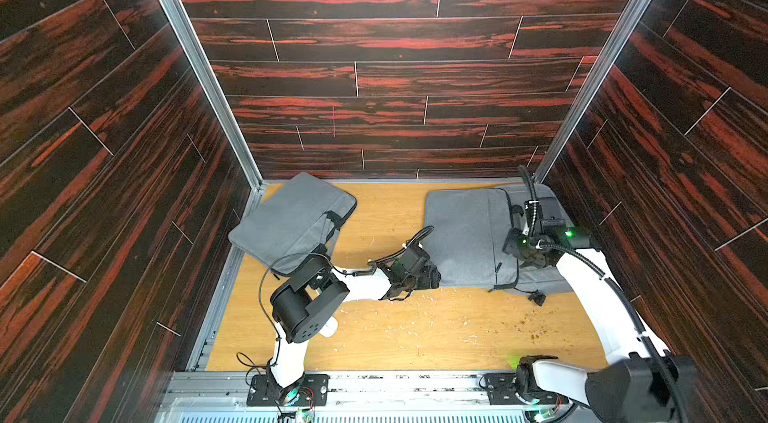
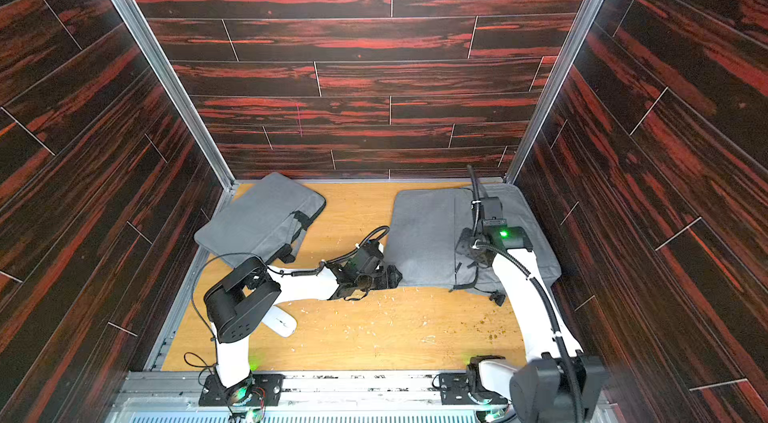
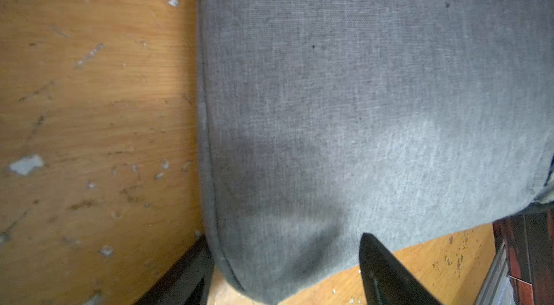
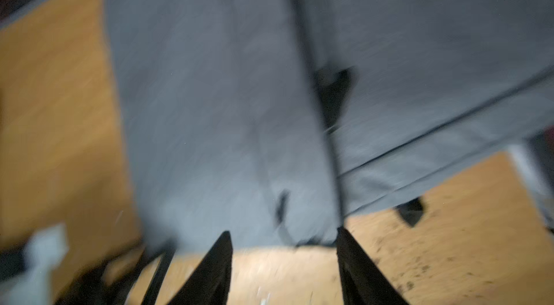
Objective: Put the mouse into the laptop bag
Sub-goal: Move the zippered laptop bag to the center of the board, then adjust the zippered laptop bag at the center of the board.
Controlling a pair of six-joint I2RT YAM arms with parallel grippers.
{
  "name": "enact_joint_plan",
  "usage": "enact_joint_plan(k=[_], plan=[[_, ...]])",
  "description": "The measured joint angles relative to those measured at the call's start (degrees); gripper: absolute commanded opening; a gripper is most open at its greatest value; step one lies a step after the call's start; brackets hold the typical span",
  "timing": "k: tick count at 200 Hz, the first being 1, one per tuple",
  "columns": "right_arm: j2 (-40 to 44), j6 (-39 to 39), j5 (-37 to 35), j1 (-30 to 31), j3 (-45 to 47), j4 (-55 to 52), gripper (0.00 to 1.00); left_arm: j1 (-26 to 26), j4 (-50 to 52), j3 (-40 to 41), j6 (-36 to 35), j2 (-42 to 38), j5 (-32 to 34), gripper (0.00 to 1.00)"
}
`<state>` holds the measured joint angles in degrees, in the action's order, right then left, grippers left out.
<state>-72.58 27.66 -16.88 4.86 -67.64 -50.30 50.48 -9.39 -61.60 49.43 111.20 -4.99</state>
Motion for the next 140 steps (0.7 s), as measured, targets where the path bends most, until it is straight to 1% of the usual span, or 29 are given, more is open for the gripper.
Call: enact_joint_plan(k=[20, 42, 52, 64, 89, 94, 106, 123, 140], plan=[[-2.1, 1.0, -5.5, -3.5, 2.9, 3.0, 0.43, 0.0, -0.1, 0.4, -0.3, -0.2, 0.0, 0.79], [-4.3, 1.9, -8.5, -7.2, 8.6, 6.0, 0.39, 0.0, -0.4, 0.7, -0.6, -0.3, -0.1, 0.79], [-5.6, 2.3, -8.6, -7.9, 11.2, 7.4, 0.40, 0.0, -0.5, 0.7, -0.6, -0.3, -0.1, 0.79], [-7.5, 2.5, -7.5, -8.0, 14.1, 9.5, 0.43, -0.1, -0.6, 0.8, -0.7, -0.3, -0.2, 0.79], [-10.2, 4.0, -5.6, -7.9, 18.5, 17.1, 0.46, -0.4, -1.3, 1.3, -1.0, -0.5, -0.8, 0.79], [-10.4, 4.6, -5.6, -7.6, 19.1, 18.5, 0.46, -0.7, -1.6, 1.5, -1.0, -0.5, -0.9, 0.79], [-11.9, 5.9, -6.8, -5.8, 19.0, 21.1, 0.52, -1.1, -2.1, 2.0, -1.1, -0.7, -1.1, 0.79], [-16.5, 6.8, -11.4, -1.0, 15.2, 21.0, 0.43, -2.2, -2.4, 2.8, -1.5, -1.2, -0.7, 0.79], [-20.7, 7.6, -11.6, 2.7, 11.7, 23.1, 0.41, -4.0, -2.5, 3.8, -1.6, -1.9, -0.5, 0.79]])
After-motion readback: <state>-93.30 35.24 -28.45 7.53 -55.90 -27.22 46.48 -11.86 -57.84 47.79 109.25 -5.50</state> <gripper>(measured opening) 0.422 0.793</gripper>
